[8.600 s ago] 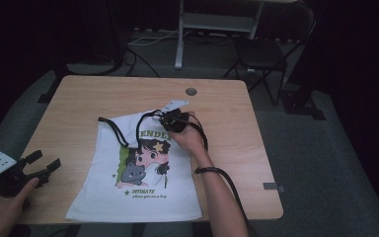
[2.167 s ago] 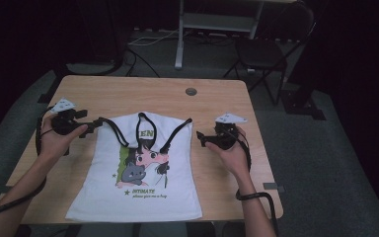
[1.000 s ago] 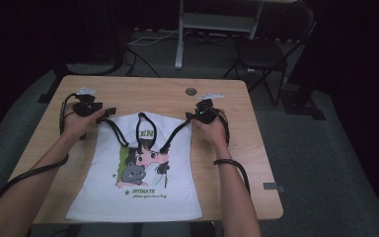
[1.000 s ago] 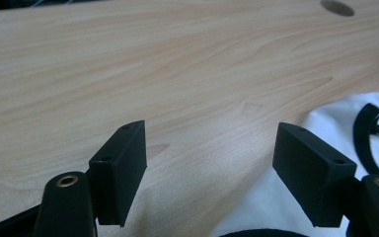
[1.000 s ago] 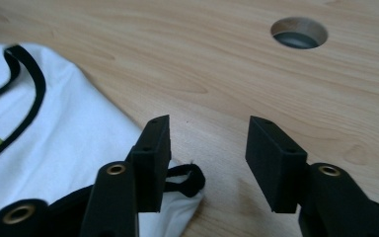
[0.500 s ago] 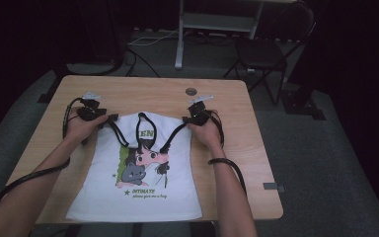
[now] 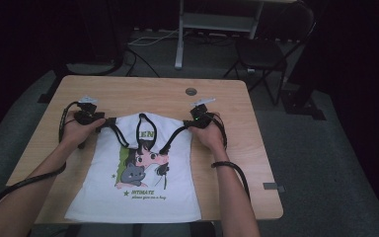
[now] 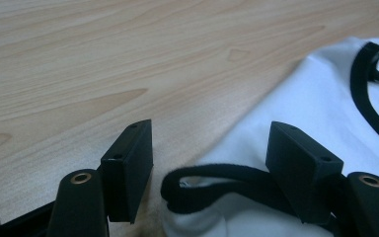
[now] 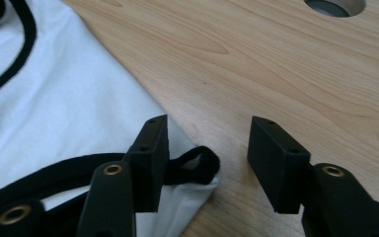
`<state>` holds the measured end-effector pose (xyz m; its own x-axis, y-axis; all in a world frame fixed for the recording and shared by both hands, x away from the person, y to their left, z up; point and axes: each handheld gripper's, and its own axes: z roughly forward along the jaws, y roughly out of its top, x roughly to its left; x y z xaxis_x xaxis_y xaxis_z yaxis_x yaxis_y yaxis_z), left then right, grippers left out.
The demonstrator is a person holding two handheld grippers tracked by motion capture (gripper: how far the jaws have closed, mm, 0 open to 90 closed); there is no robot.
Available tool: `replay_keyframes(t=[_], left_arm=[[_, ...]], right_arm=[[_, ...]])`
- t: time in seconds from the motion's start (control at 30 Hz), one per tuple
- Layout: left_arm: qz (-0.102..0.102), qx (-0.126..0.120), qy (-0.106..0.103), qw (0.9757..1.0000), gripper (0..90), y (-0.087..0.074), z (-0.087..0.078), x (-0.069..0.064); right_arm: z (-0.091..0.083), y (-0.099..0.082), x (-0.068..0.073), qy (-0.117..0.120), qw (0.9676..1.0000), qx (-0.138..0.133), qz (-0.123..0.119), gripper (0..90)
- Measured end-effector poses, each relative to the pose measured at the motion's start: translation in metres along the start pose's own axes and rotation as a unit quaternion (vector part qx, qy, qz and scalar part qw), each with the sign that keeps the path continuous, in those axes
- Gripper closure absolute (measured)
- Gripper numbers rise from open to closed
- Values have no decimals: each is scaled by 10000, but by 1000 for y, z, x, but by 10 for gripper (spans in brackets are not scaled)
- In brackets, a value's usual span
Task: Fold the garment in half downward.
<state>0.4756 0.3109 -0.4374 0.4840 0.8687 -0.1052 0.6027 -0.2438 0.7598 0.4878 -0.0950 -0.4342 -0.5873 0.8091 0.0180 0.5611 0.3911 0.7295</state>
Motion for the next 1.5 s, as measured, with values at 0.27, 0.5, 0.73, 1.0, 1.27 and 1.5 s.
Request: replay_keyframes(t=[0.27,0.5,0.73,1.0,1.27,1.5], left_arm=[[127,94,-78,9998,326,-2,-3,-3],[345,113,-14,9993,389,-3,-3,-6],[271,100,-207,9994,560,-3,-4,-6],[254,4,-444,9987,808,-4,-5,-4],[285,-113,-497,9983,824,2,-8,-6],[96,-332,-626,9974,824,9,-13,-2]], right_arm=[[-3,0,3,79,9999,54,-57,460],[-2,-5,2,231,9996,-32,126,548],[-3,-7,2,578,9980,-72,249,758],[-3,-7,-2,818,9960,-105,330,809],[-7,-6,-4,816,9959,-181,347,811],[-13,-1,-7,774,9956,-331,403,811]])
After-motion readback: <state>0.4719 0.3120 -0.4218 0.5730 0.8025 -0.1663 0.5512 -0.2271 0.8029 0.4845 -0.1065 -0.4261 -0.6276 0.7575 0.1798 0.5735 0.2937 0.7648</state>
